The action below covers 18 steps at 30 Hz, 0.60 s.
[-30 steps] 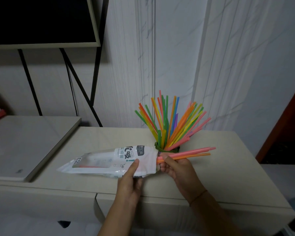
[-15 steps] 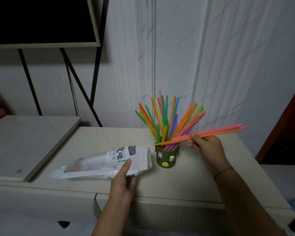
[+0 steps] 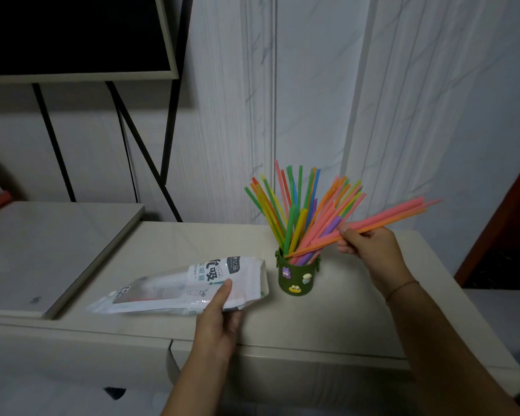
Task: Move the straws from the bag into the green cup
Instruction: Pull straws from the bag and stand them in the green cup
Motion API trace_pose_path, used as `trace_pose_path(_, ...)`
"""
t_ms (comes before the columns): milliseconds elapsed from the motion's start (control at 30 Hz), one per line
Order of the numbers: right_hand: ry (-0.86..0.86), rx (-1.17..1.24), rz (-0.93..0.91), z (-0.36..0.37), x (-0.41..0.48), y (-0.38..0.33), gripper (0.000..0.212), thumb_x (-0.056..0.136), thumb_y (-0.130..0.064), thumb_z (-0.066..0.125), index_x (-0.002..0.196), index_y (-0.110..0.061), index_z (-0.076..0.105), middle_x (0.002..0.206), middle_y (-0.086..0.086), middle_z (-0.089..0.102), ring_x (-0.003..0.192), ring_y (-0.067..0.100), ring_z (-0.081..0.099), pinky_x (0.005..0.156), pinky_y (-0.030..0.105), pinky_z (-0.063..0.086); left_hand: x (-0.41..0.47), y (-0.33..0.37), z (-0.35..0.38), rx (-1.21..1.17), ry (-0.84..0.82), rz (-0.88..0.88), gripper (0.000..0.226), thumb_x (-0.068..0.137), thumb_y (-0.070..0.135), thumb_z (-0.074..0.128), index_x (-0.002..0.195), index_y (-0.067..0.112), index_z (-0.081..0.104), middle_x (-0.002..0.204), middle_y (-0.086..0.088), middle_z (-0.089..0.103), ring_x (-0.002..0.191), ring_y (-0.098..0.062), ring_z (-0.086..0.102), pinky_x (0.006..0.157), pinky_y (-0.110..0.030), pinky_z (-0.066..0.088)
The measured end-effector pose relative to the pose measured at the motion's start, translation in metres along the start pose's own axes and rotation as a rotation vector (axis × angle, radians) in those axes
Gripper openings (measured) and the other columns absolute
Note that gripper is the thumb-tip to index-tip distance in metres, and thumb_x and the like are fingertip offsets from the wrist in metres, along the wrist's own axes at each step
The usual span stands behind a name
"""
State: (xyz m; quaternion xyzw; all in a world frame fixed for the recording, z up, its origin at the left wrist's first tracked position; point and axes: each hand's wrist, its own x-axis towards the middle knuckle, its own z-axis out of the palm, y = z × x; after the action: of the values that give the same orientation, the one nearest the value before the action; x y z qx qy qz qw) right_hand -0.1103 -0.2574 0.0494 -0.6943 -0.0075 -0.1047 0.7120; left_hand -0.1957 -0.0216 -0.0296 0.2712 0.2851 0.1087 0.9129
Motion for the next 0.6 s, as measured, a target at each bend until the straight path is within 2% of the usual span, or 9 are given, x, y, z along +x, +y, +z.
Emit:
trace_pose_path(100, -0.063, -0.097, 0.029, 0.008, 0.000, 0.008, 0.010, 0.087, -0.009, 0.063, 0.081, -0.002, 0.068, 0.063, 0.009, 0.064, 0.050, 0.010, 0.062, 0.051, 0.014, 0.053, -0.001, -0.003, 0.002, 0.000, -0.010, -0.009, 0.024, 0.080, 0.002, 0.070, 0.097, 0.018, 0.066, 0.084, 0.001, 0.077, 0.088, -0.017, 0.070, 0.055, -0.028, 0.060)
trace_pose_path(200, -0.082, -0.189, 0.031, 0.018, -0.002, 0.019, 0.012, 0.086, -0.009, 0.063, 0.076, -0.004, 0.066, 0.059, 0.007, 0.060, 0.054, 0.014, 0.056, 0.050, 0.013, 0.050, -0.002, -0.005, 0.004, 0.006, -0.018, -0.014, 0.023, 0.081, 0.002, 0.069, 0.096, 0.019, 0.066, 0.081, 0.002, 0.078, 0.088, -0.016, 0.069, 0.056, -0.028, 0.060)
trace_pose_path(367, -0.124, -0.299, 0.049, 0.032, -0.005, 0.028, 0.020, 0.086, -0.010, 0.064, 0.066, -0.007, 0.063, 0.054, 0.004, 0.057, 0.049, 0.013, 0.051, 0.044, 0.010, 0.043, -0.003, -0.007, 0.004, -0.010, -0.016, -0.019, 0.025, 0.081, 0.001, 0.069, 0.098, 0.018, 0.066, 0.088, 0.000, 0.077, 0.089, -0.017, 0.069, 0.053, -0.027, 0.060)
trace_pose_path(467, -0.138, -0.337, 0.041, 0.037, -0.006, 0.032, 0.019, 0.084, -0.009, 0.065, 0.065, -0.012, 0.062, 0.052, -0.003, 0.055, 0.050, 0.009, 0.050, 0.042, 0.007, 0.038, -0.003, -0.007, 0.004, 0.000, -0.019, -0.020, 0.025, 0.080, 0.002, 0.069, 0.098, 0.019, 0.066, 0.088, 0.000, 0.077, 0.089, -0.017, 0.070, 0.051, -0.026, 0.059)
trace_pose_path(533, -0.141, -0.300, 0.032, 0.036, -0.007, 0.032, 0.012, 0.082, -0.008, 0.067, 0.071, -0.013, 0.065, 0.056, -0.007, 0.059, 0.055, 0.005, 0.053, 0.046, 0.006, 0.039, -0.003, -0.007, 0.003, 0.004, -0.025, -0.020, 0.025, 0.080, 0.002, 0.070, 0.098, 0.019, 0.066, 0.088, 0.000, 0.077, 0.090, -0.018, 0.069, 0.053, -0.027, 0.060)
trace_pose_path(567, -0.139, -0.248, 0.030, 0.036, -0.010, 0.029, 0.004, 0.081, -0.008, 0.068, 0.079, -0.012, 0.067, 0.063, -0.008, 0.062, 0.059, 0.004, 0.057, 0.049, 0.005, 0.042, -0.003, -0.006, 0.003, 0.001, -0.029, -0.020, 0.025, 0.079, 0.002, 0.070, 0.098, 0.019, 0.065, 0.087, -0.001, 0.078, 0.091, -0.018, 0.069, 0.055, -0.029, 0.061)
trace_pose_path(600, -0.121, -0.203, 0.014, 0.034, -0.009, 0.029, 0.007, 0.081, -0.008, 0.069, 0.087, -0.010, 0.069, 0.068, -0.008, 0.065, 0.063, 0.002, 0.060, 0.053, 0.005, 0.044, -0.002, -0.005, 0.002, -0.002, -0.032, -0.019, 0.026, 0.079, 0.002, 0.070, 0.098, 0.019, 0.065, 0.086, 0.000, 0.078, 0.091, -0.018, 0.069, 0.056, -0.030, 0.061)
